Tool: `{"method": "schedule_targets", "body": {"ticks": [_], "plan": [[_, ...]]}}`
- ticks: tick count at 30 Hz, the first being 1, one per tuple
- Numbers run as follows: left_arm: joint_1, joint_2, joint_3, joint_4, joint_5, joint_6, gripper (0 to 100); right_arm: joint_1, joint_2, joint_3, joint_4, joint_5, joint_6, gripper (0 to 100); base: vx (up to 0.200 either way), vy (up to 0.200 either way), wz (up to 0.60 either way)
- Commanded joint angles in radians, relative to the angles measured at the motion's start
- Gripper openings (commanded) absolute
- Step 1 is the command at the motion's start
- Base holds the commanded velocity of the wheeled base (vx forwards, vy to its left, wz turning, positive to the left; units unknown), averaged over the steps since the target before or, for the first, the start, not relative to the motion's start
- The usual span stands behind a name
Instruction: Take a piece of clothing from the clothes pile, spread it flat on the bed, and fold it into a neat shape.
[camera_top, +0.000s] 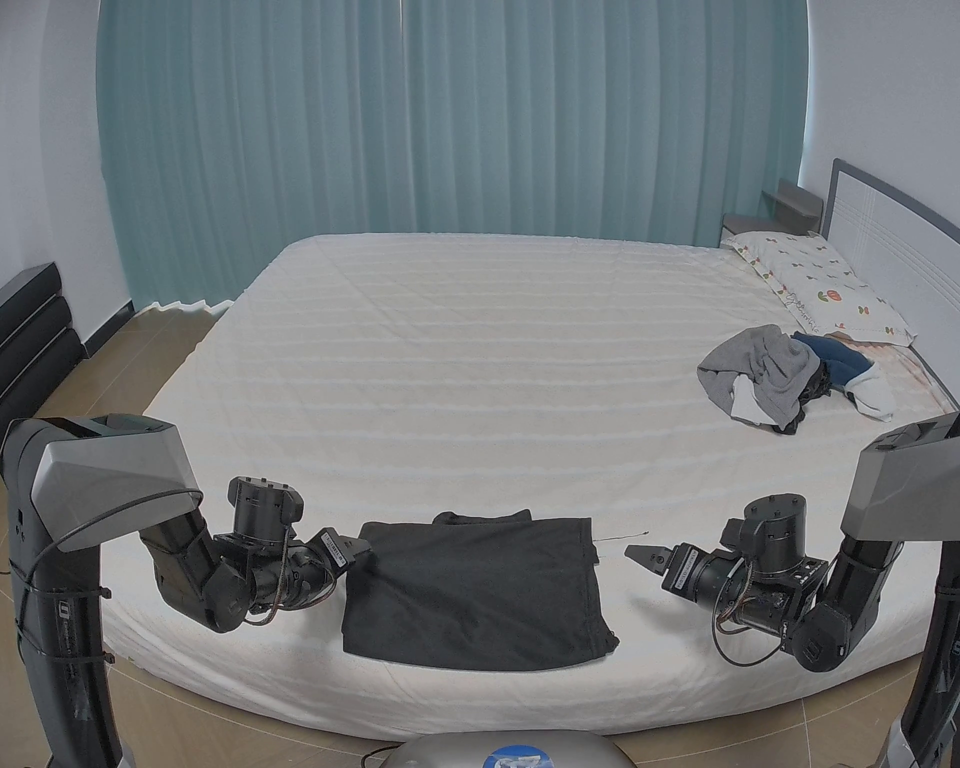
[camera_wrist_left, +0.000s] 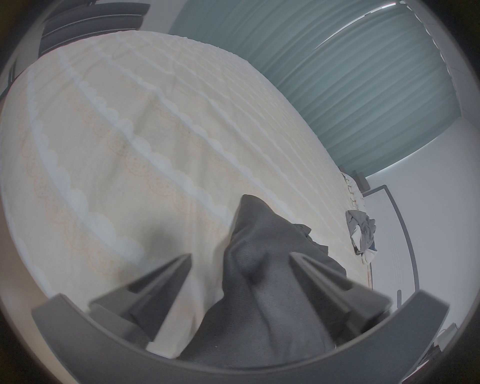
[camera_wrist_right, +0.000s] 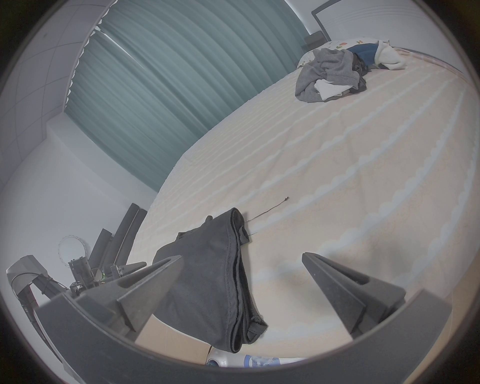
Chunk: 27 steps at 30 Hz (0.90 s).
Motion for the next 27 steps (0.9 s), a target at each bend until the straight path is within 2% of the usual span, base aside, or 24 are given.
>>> {"method": "schedule_targets", "body": {"ticks": [1,9,16,20,21,23,27], "plan": [[0.005,-0.018,0.02,-0.009,-0.001,0.0,100,-0.001,-0.003,0.009,-0.002,0.001,0.0,100,0.0,0.0,0.0],[0.019,-0.026,0.039,-0.041,0.004,-0.001,100,-0.018,-0.028,0.044,-0.013,0.001,0.0,100,0.0,0.0,0.0],[0.036,-0.07,0.073,-0.11,0.085,-0.01,100,-0.078,-0.134,0.121,-0.007,-0.025,-0.018,100,0.0,0.0,0.0],[0.031,-0.103,0.085,-0.128,0.105,-0.001,100,-0.113,-0.183,0.147,0.001,-0.058,-0.075,100,0.0,0.0,0.0],[0.031,-0.122,0.095,-0.159,0.117,0.003,100,-0.139,-0.223,0.17,0.001,-0.082,-0.13,100,0.0,0.0,0.0],[0.032,-0.139,0.104,-0.193,0.127,0.008,100,-0.168,-0.275,0.191,0.002,-0.1,-0.186,100,0.0,0.0,0.0],[0.032,-0.195,0.132,-0.224,0.151,0.025,100,-0.211,-0.378,0.222,0.022,-0.105,-0.242,100,0.0,0.0,0.0]]}}
